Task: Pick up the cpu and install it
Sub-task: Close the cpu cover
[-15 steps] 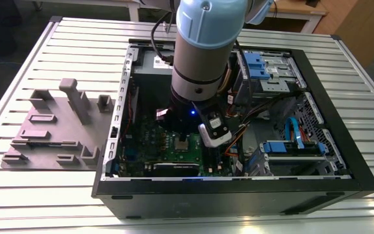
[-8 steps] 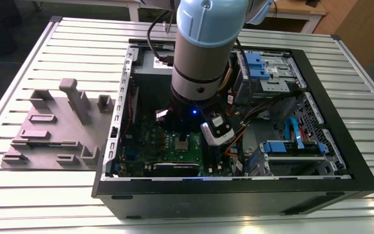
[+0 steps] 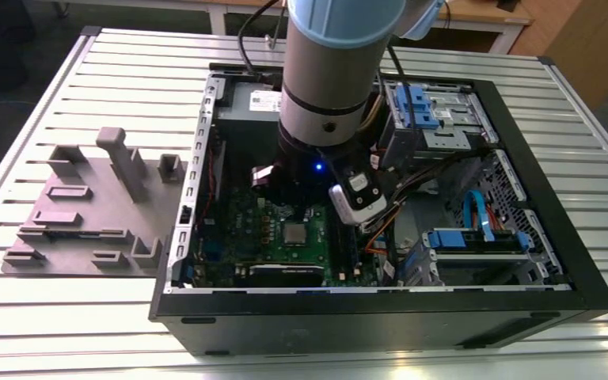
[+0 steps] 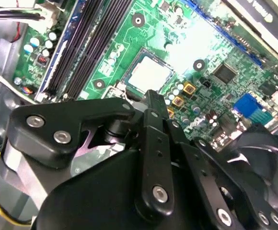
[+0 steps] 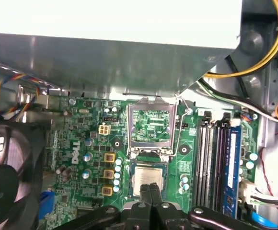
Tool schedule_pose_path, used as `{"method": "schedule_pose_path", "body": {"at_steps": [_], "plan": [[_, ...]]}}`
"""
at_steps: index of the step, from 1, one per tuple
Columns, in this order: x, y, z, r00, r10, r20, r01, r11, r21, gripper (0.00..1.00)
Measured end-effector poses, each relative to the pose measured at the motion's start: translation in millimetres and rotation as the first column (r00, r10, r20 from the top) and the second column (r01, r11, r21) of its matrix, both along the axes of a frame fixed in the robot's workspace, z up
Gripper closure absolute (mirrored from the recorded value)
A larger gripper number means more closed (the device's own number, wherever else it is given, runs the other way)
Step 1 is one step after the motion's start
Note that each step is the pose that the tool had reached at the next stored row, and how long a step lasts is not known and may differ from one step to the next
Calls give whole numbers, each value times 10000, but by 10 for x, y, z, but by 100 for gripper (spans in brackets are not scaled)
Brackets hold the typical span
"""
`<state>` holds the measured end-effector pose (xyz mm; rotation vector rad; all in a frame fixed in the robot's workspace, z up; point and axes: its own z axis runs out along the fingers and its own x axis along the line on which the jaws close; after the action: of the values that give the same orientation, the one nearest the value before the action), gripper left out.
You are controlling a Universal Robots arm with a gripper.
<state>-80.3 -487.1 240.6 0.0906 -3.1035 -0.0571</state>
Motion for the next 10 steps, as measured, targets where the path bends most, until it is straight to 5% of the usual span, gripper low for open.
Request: {"method": "schedule_pose_path", "body": {"at_steps": [5, 10], "plan": [[0, -2, 1, 10000, 93, 0, -93, 10000, 0, 89], [0, -2, 1, 9951, 988, 0, -988, 9951, -1, 89]]}}
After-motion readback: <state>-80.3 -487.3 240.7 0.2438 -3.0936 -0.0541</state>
